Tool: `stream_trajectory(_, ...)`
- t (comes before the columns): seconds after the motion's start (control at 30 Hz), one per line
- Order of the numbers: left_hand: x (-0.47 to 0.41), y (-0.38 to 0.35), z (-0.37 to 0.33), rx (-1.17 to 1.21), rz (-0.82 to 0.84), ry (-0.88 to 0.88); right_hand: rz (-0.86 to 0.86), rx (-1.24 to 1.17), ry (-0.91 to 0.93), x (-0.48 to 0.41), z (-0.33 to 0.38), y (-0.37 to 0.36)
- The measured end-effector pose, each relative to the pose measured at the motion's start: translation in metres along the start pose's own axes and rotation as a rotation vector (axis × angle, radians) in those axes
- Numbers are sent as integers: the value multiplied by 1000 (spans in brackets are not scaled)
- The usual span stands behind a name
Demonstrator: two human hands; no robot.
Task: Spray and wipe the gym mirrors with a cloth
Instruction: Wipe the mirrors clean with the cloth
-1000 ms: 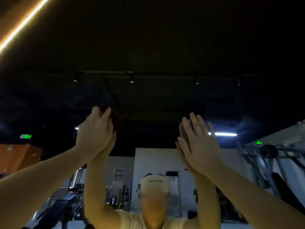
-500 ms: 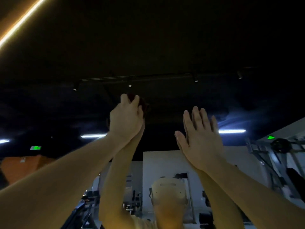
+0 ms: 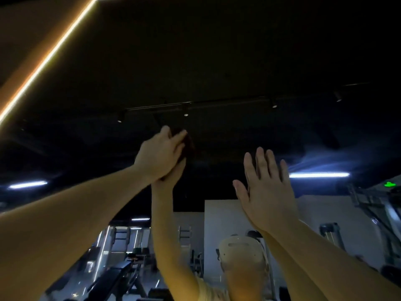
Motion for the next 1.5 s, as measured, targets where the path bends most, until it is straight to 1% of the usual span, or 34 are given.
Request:
stream_trajectory(0.03,-10,2,2,61,-37,178,-6,-1,6,-1,-1,0)
stream_trajectory(0.07,-14,0,-2,127,-66,311,-9,0,11,-1,-1,0)
stream_trajectory(0.1,-13,-3,-14,183,-94,367,-6,4,12,-2,-2,1)
stream_trajectory(0.13,-8,-7,-32,232,-117,348,-6,6,14,-2,-3,0)
stream_trajectory(0.2,21,-16,-74,293,-136,136,-8,-3,20,-1,-3,0)
stream_trajectory(0.23,41,-20,-91,286,-117,12,-7,-8,23,-1,-3,-1)
stream_trajectory(0.3,75,-25,-104,243,-60,-199,-14,-16,23,-1,-3,-1)
stream_trajectory(0.37,85,-25,-93,174,-16,-407,-18,-20,23,0,-3,2)
stream_trajectory(0.43,68,-21,-70,-11,10,-632,-18,-19,26,0,-2,1)
stream_trajectory(0.47,52,-18,-58,-103,16,-672,-21,-20,27,0,-2,0)
stream_trajectory(0.5,33,-12,-47,-138,13,-620,-27,-20,25,0,-2,0)
stream_trajectory(0.53,10,-7,-38,-136,18,-478,-33,-17,22,-1,-3,0)
stream_trajectory(0.57,-12,-2,-32,-96,15,-286,-31,-10,21,-1,-3,-1)
stream_trajectory(0.63,-41,-3,-28,78,-20,103,-20,0,29,0,-2,-3)
stream_trajectory(0.67,-47,-7,-32,140,-52,213,-20,-2,31,0,-1,-3)
stream_trajectory(0.7,-49,-12,-42,183,-75,259,-22,-5,29,0,-1,-2)
stream_trajectory(0.73,-43,-16,-55,225,-90,250,-26,-7,27,1,-2,-2)
stream_trajectory(0.8,-16,-24,-79,283,-142,96,-41,-13,30,1,-1,-2)
stream_trajectory(0.83,3,-27,-88,297,-141,11,-45,-17,31,1,-1,-2)
stream_trajectory(0.9,52,-26,-101,330,-88,-118,-45,-35,31,2,-2,-1)
stream_trajectory(0.93,81,-23,-108,330,-57,-212,-38,-43,32,3,-3,0)
stream_trajectory(1.0,133,-22,-114,235,-12,-440,-24,-49,34,3,-4,0)
stream_trajectory(1.03,147,-21,-115,146,-3,-587,-22,-48,31,3,-4,1)
stream_trajectory(1.07,149,-20,-110,51,7,-676,-21,-45,27,3,-4,2)
stream_trajectory(1.1,139,-18,-103,6,53,-684,-22,-42,22,4,-4,1)
stream_trajectory(1.17,98,-15,-85,2,81,-553,-19,-34,16,8,-3,-1)
stream_trajectory(1.2,79,-16,-73,-3,38,-516,-15,-25,15,13,-3,-2)
stream_trajectory(1.23,63,-15,-63,-16,-24,-432,-13,-15,16,18,-2,-4)
stream_trajectory(1.27,50,-15,-53,13,-56,-300,-15,-5,19,25,-1,-5)
stream_trajectory(1.33,44,-19,-43,139,-136,29,-29,7,29,36,-1,-8)
stream_trajectory(1.37,48,-21,-53,217,-167,115,-35,10,29,39,-1,-8)
stream_trajectory(1.4,59,-23,-68,257,-162,134,-36,8,29,41,-1,-9)
stream_trajectory(1.43,76,-27,-88,292,-116,93,-37,1,28,42,-1,-10)
stream_trajectory(1.5,122,-32,-119,258,-45,-109,-36,-22,27,43,-1,-9)
Point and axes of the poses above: each hand's wrist, its own x-axis away from the middle knuckle, its own y-axis out of the back of the hand, z = x × y, the point moved 3 cm from there along -x, towards the middle knuckle, and after that the axes turned 5 degrees about z, right-handed, at the moved point
